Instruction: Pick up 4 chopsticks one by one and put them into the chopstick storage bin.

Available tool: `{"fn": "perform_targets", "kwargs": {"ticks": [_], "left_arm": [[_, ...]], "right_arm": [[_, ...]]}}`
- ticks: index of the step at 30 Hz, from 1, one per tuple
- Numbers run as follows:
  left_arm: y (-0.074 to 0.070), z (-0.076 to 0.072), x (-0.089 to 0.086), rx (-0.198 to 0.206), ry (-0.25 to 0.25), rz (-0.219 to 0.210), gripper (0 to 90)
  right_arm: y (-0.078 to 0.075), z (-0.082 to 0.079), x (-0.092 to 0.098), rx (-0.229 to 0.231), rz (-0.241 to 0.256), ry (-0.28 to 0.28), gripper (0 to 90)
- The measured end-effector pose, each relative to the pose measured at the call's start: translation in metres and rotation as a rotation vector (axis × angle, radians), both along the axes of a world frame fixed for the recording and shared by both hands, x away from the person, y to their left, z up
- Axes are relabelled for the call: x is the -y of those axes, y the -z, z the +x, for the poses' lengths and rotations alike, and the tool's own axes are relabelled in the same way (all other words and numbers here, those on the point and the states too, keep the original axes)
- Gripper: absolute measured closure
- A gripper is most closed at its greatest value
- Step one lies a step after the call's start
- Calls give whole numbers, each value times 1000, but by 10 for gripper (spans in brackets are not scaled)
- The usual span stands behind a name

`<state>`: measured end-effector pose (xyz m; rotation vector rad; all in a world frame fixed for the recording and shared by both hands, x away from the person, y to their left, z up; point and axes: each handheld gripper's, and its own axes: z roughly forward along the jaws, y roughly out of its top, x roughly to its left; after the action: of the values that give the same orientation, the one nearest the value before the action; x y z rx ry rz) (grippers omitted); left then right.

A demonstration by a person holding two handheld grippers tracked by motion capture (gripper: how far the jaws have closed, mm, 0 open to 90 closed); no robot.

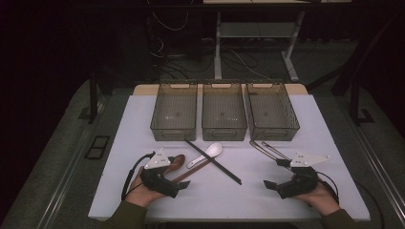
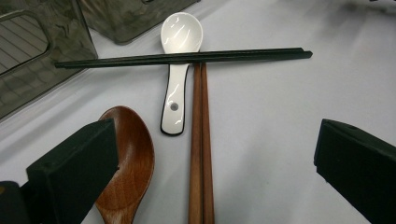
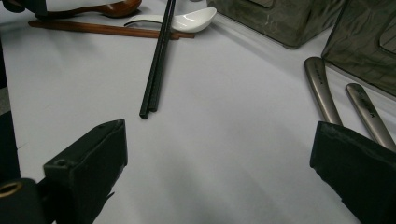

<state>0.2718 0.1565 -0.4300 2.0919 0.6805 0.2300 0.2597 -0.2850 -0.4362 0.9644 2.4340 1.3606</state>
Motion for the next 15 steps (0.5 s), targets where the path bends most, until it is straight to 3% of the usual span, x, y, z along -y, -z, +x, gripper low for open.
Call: {"fn": "perform_targets", "kwargs": {"ticks": [15], "left_arm": [[1,-5,1,3,-10,-1,0]], "right_arm": [[-4,2,0,-24,-4,-5,63]]}}
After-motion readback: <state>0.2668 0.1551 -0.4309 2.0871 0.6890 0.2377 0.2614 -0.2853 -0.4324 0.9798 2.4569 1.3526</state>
